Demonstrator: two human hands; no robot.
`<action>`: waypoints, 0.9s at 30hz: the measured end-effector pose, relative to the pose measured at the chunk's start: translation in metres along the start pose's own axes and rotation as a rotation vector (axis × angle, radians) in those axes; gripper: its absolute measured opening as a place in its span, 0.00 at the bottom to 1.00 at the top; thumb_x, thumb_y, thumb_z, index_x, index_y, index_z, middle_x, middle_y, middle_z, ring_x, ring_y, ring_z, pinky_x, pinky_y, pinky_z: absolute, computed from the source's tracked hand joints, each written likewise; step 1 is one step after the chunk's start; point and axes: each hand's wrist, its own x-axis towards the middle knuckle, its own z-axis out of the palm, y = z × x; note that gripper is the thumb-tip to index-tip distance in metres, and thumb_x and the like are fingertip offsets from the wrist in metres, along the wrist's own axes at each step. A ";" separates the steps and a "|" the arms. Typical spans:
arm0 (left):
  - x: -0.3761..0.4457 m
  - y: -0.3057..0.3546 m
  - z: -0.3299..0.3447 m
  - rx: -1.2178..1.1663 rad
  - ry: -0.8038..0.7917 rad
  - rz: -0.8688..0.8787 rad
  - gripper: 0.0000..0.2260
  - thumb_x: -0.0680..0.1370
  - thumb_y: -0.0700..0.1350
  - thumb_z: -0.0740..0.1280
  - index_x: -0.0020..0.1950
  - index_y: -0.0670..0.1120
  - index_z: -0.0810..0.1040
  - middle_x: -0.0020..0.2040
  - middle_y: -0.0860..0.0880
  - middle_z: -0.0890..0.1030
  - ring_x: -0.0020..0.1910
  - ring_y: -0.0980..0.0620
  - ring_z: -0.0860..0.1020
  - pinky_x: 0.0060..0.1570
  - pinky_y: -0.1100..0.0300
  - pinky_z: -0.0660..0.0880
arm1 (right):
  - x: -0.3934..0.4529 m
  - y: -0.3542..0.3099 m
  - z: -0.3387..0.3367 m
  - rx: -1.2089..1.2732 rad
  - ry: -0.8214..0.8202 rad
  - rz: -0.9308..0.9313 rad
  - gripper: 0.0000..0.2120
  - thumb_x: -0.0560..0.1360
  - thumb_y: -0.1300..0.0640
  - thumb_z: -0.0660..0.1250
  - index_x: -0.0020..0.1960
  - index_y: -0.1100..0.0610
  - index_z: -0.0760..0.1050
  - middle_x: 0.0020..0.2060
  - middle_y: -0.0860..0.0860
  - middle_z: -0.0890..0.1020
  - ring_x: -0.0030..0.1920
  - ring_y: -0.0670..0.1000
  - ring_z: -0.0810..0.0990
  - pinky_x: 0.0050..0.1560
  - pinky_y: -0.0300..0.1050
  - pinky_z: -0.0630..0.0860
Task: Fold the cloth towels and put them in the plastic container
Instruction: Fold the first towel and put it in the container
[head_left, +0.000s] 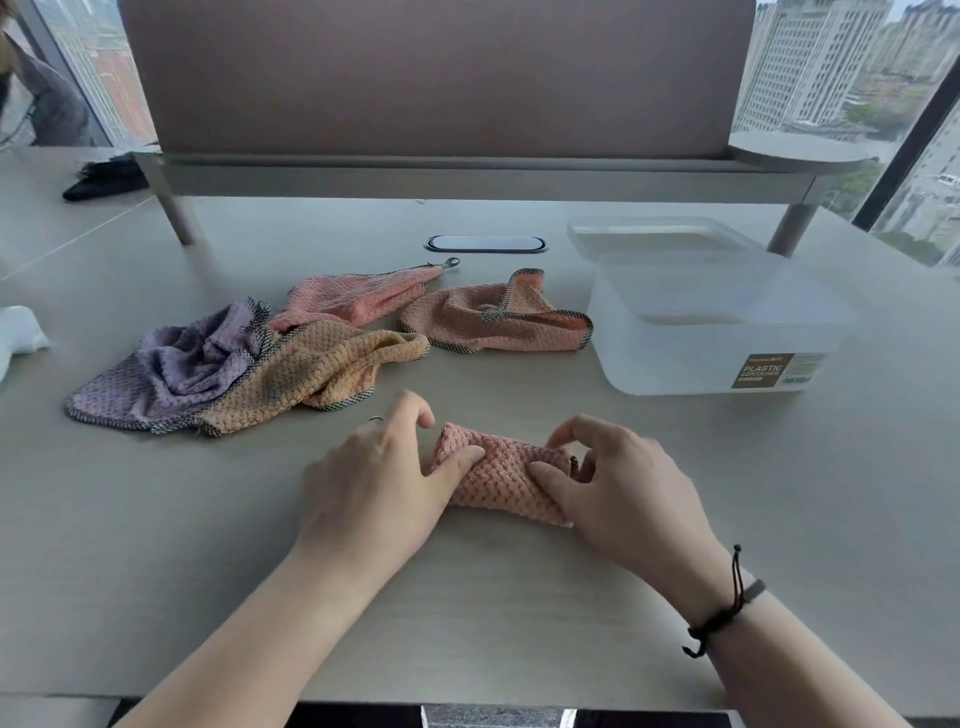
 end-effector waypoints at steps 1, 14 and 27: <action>-0.002 0.001 -0.001 0.015 0.053 0.051 0.21 0.71 0.70 0.65 0.51 0.55 0.70 0.33 0.52 0.77 0.36 0.46 0.80 0.30 0.57 0.66 | 0.000 0.000 0.000 -0.006 -0.003 0.008 0.13 0.71 0.34 0.65 0.48 0.41 0.75 0.35 0.43 0.80 0.45 0.48 0.79 0.41 0.44 0.75; -0.003 0.006 0.004 -0.011 -0.344 0.340 0.32 0.75 0.68 0.44 0.77 0.60 0.63 0.79 0.58 0.61 0.78 0.56 0.57 0.77 0.53 0.58 | -0.016 0.003 -0.007 -0.064 -0.024 -0.158 0.25 0.65 0.26 0.65 0.42 0.47 0.75 0.32 0.43 0.76 0.37 0.43 0.76 0.36 0.42 0.73; 0.000 0.005 0.007 0.039 -0.511 0.231 0.35 0.68 0.73 0.40 0.76 0.71 0.46 0.82 0.53 0.46 0.80 0.51 0.42 0.78 0.50 0.46 | -0.024 0.009 0.003 -0.171 0.006 -0.257 0.29 0.70 0.24 0.50 0.64 0.34 0.74 0.43 0.41 0.71 0.51 0.45 0.75 0.54 0.47 0.70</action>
